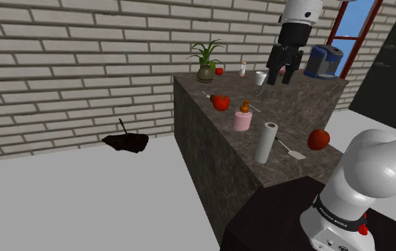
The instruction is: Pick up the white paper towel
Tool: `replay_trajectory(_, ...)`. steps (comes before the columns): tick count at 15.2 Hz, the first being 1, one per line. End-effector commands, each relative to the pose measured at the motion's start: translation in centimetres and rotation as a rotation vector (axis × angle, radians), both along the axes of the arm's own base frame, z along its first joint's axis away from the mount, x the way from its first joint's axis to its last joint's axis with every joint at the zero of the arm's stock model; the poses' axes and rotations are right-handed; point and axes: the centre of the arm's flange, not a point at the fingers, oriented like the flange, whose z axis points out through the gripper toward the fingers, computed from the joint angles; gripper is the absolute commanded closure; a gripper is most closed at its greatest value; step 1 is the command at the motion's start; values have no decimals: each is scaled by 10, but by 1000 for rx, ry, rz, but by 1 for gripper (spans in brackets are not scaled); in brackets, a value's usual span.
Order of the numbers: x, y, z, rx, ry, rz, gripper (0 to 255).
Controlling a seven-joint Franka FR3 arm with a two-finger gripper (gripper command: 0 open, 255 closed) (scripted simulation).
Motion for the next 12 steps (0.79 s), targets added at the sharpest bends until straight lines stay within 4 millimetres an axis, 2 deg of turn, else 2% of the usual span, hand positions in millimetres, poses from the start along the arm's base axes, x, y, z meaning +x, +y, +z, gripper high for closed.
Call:
replay_trajectory(1,0,0,0,0,0,0,0)
replay_trajectory(12,31,-79,-107,-74,-4,-169,0)
